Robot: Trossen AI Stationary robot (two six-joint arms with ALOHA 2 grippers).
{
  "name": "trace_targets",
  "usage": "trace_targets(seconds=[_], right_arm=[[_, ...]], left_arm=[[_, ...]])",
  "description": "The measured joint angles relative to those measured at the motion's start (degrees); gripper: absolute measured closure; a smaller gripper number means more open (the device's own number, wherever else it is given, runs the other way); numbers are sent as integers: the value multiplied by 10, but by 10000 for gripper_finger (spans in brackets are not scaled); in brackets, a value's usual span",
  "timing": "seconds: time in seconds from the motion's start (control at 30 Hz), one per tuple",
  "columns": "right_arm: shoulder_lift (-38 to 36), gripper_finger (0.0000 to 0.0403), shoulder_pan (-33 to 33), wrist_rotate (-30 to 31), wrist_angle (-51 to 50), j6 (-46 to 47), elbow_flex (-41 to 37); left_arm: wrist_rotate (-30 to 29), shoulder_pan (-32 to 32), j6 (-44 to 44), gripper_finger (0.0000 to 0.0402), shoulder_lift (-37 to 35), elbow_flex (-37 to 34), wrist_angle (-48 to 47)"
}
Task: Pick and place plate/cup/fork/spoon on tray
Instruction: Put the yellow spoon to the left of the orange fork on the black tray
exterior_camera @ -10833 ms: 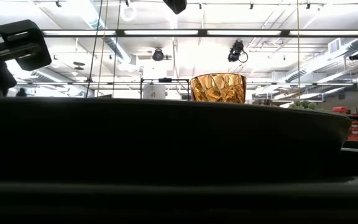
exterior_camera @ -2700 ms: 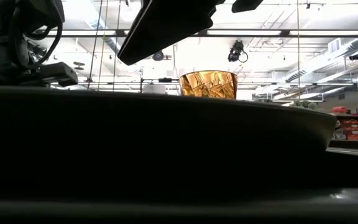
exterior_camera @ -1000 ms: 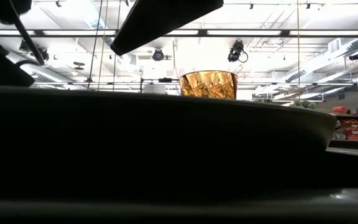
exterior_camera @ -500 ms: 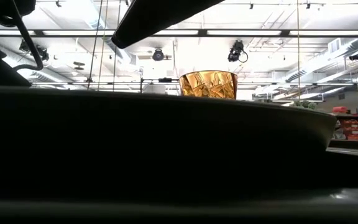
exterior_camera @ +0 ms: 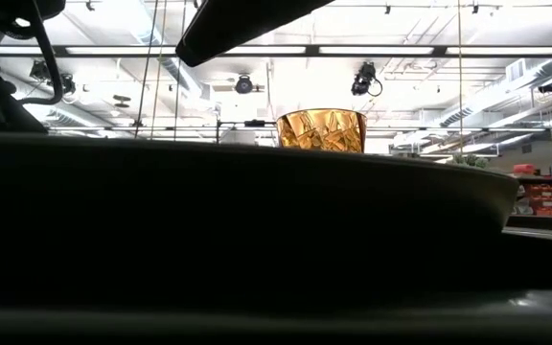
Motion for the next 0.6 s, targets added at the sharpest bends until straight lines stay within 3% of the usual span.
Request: trace_targets(seconds=[0.23, 0.6], right_arm=[[0, 279, 3, 0, -1, 0, 0], [0, 279, 4, -22, 0, 12, 0]], left_arm=[[10, 9, -109, 329, 0, 5, 2], [1, 23, -55, 245, 0, 12, -3]])
